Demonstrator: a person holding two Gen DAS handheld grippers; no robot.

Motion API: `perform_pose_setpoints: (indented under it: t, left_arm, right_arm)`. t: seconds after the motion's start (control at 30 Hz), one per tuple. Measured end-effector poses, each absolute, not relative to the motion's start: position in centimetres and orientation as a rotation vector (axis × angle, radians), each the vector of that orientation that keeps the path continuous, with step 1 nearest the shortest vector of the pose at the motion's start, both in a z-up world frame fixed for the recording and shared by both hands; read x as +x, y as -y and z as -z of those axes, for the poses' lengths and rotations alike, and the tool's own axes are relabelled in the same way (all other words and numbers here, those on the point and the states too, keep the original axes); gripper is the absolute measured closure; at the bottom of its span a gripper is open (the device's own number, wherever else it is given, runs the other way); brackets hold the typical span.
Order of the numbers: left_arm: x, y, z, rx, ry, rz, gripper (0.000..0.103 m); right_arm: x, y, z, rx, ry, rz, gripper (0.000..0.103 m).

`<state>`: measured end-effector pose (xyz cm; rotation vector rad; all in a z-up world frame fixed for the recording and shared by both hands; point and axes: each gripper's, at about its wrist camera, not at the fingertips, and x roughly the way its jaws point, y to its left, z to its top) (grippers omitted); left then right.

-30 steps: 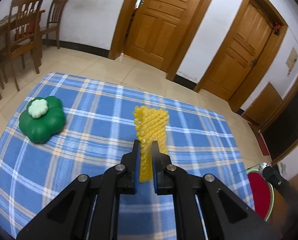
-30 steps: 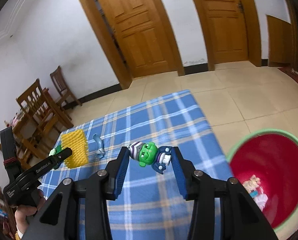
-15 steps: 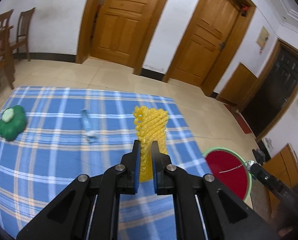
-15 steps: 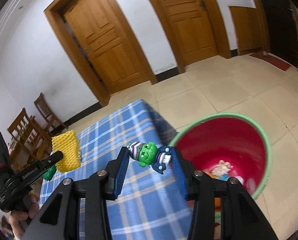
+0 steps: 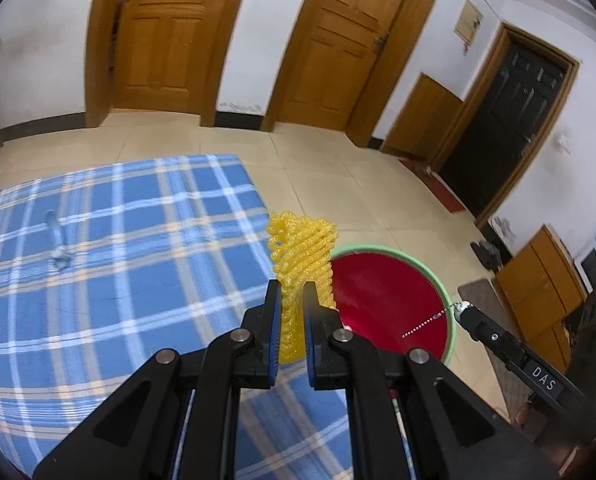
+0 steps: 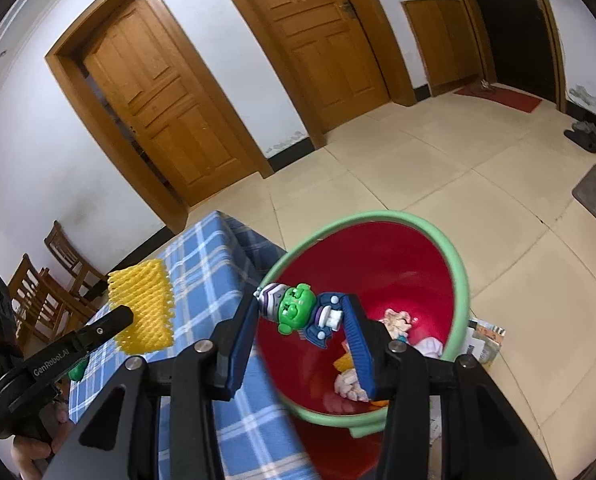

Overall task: Collect trash
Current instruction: 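Carry the foam net and figurine over the red basin with both grippers, then open both grippers to drop the net and figurine into the basin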

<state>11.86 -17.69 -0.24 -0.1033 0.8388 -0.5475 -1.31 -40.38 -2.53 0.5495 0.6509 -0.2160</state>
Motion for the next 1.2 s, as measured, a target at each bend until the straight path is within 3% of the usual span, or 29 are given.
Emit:
perform_pose_setpoints:
  t: [0.57, 0.63, 0.77, 1.2]
  left_arm:
    - [12.8, 26.7, 4.8, 0.035, -0.943, 0.646, 0.094]
    - [13.0, 27.2, 5.0, 0.036, -0.952, 0.649, 0.090]
    - [13.3, 27.3, 5.1, 0.031, -0.958, 0.639, 0.072]
    - [14.3, 25.6, 4.6, 0.015, -0.953, 0.578, 0.071]
  right_arm:
    - [-2.0, 44.6, 6.2, 0.634, -0.696, 0.269, 0.056]
    - [-2.0, 44.7, 6.5, 0.638, -0.702, 0.270, 0.056]
    - [-1.8, 44.9, 6.9, 0.644, -0.714, 0.270, 0.056]
    - [-1.2, 44.2, 7.0, 0.638, -0.722, 0.241, 0.050]
